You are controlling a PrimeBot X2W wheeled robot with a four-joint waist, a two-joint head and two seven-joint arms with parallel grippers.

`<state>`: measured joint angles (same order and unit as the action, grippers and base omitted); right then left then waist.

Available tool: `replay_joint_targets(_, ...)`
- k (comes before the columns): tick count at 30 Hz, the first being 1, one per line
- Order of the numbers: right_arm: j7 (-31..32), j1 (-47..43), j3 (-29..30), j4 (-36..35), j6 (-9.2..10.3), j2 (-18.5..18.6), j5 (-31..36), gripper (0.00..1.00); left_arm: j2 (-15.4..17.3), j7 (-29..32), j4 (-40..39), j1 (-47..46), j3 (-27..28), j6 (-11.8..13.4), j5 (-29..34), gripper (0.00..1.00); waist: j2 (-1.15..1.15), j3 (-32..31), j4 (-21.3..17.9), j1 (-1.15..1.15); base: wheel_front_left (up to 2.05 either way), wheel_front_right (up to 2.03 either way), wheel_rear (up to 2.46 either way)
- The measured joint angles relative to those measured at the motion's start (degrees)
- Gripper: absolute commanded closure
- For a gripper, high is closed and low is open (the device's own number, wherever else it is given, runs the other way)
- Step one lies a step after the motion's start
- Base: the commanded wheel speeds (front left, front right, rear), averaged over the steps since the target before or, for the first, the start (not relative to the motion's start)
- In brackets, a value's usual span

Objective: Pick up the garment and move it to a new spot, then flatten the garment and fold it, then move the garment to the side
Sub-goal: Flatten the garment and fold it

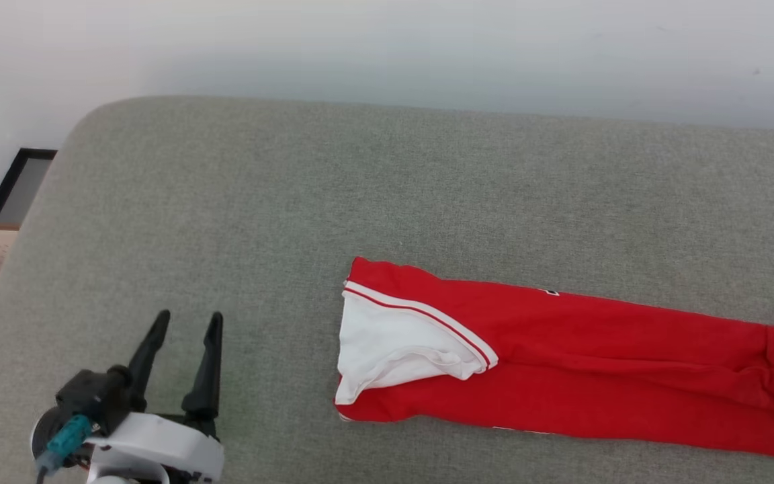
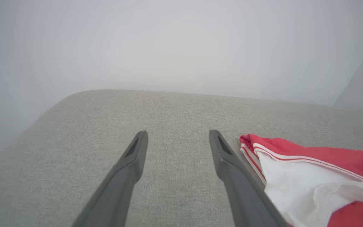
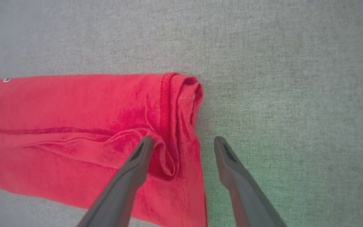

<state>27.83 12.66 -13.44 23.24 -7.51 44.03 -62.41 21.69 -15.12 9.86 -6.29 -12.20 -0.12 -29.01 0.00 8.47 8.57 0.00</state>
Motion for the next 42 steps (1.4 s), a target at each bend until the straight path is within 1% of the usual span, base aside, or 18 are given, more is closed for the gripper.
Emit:
replay_joint_targets(4,1.89,0.84,1.27,2.05,0.0,-1.45,0.21,0.0,-2.72,0.0,-0.51,1.33,2.72,-1.98,4.12,0.0,0.0,0.11,0.21,0.0,0.0,0.0,0.0)
replay_joint_targets(9,5.52,3.04,1.53,4.88,0.01,-4.3,2.82,0.0,-5.15,-0.01,-0.13,1.3,5.06,-3.76,7.83,0.0,0.0,1.14,0.41,0.0,0.0,0.0,0.0)
replay_joint_targets(10,6.04,3.72,1.55,5.36,0.03,-4.89,3.38,0.1,-5.64,0.0,0.09,1.19,5.35,-4.01,8.22,0.0,0.0,1.45,0.46,0.0,0.0,0.0,0.0)
replay_joint_targets(11,6.61,4.39,1.53,5.81,0.04,-5.37,3.88,0.57,-5.97,0.0,0.3,1.01,5.57,-4.43,8.96,0.0,0.0,1.78,0.51,0.0,0.0,0.0,0.0)
replay_joint_targets(12,7.05,4.9,1.53,5.9,0.07,-5.72,4.65,0.86,-6.36,-0.01,0.57,0.7,5.79,-4.58,9.38,0.0,0.0,2.11,0.58,0.0,0.0,0.0,0.0)
replay_joint_targets(13,7.34,5.41,1.56,6.05,0.09,-6.2,5.55,1.0,-6.78,0.0,0.94,0.48,5.97,-5.01,9.54,0.0,0.0,2.42,0.65,0.0,0.0,0.0,0.0)
replay_joint_targets(17,8.22,6.82,1.77,6.25,0.15,-7.84,6.36,1.0,-8.0,0.0,1.79,0.14,7.34,-5.81,10.85,0.0,0.0,3.36,0.94,0.0,0.0,0.0,0.0)
replay_joint_targets(19,8.21,6.83,2.41,6.31,0.13,-7.95,6.57,1.0,-8.39,0.0,2.01,0.14,8.1,-6.04,11.18,0.0,0.0,3.41,0.9,0.0,0.0,0.0,0.0)
replay_joint_targets(25,5.78,6.84,5.59,6.64,-0.05,-8.29,6.53,1.0,-8.8,0.0,2.34,0.23,9.92,-6.7,12.56,0.0,0.0,2.93,-0.16,0.0,0.0,0.0,0.0)
replay_joint_targets(27,5.14,6.81,6.89,6.79,-0.04,-7.21,6.53,1.0,-8.88,0.0,2.1,0.49,10.62,-6.88,12.87,0.0,0.0,2.83,-0.77,0.0,0.0,0.0,0.0)
replay_joint_targets(29,4.55,6.54,8.62,6.91,-0.02,-5.25,6.99,1.0,-8.91,0.0,1.63,0.74,11.31,-6.94,13.13,0.0,0.0,2.81,-1.48,0.0,0.0,0.0,0.0)
replay_joint_targets(32,3.78,6.39,12.18,7.61,-0.02,-2.88,7.64,1.0,-8.95,0.0,0.57,1.12,12.27,-6.95,14.36,0.0,0.0,3.0,-2.63,0.0,0.0,0.0,0.0)
replay_joint_targets(37,1.22,5.83,19.33,12.04,-0.01,2.13,7.99,1.0,-10.27,0.0,-0.03,1.28,12.82,-7.09,14.46,0.0,0.0,3.9,-4.15,0.0,0.0,0.0,0.0)
replay_joint_targets(40,0.64,5.81,20.69,12.89,0.0,2.77,8.05,1.0,-10.46,0.0,0.16,0.65,12.67,-7.2,14.69,0.0,0.0,4.28,-4.58,0.0,0.0,0.0,0.0)
replay_joint_targets(42,0.65,5.53,20.26,11.24,0.0,2.5,8.04,1.0,-10.54,0.0,0.27,0.44,12.8,-7.21,14.75,0.0,0.0,4.11,-4.72,0.0,0.0,0.0,0.0)
